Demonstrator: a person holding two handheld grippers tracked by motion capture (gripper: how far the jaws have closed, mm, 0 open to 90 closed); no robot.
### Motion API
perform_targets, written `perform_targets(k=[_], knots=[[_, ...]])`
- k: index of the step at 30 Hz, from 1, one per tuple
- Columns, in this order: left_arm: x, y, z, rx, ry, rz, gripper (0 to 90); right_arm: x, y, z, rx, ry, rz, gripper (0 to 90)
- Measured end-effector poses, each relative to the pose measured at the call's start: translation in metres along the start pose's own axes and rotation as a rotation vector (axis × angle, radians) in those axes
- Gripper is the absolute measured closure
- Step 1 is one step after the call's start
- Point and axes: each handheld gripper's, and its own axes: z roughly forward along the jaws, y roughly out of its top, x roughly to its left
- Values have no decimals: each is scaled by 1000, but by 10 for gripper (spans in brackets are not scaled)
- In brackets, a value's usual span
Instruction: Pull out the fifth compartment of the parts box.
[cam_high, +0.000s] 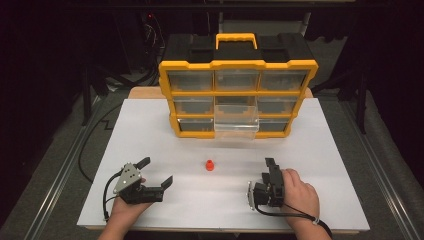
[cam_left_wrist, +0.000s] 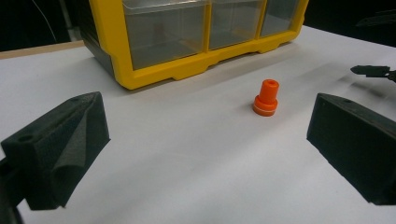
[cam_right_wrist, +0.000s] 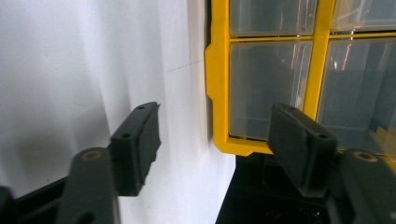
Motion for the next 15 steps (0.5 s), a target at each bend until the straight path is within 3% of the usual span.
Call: perform_targets(k=[4,9,12,15], knots=[[0,0,-1,-3,0,1,3,-1,0,-3,-22,4,-10,252],[0,1,-2,-6,2,-1,3,1,-1,-1,-11,18,-13,182],[0,1,-2,-7,2,-1,3,0,-1,-1,-12,11,-15,154],[0,1,-2,-9,3,-1,3,-2,-1,-3,-19,-7,-10,69]])
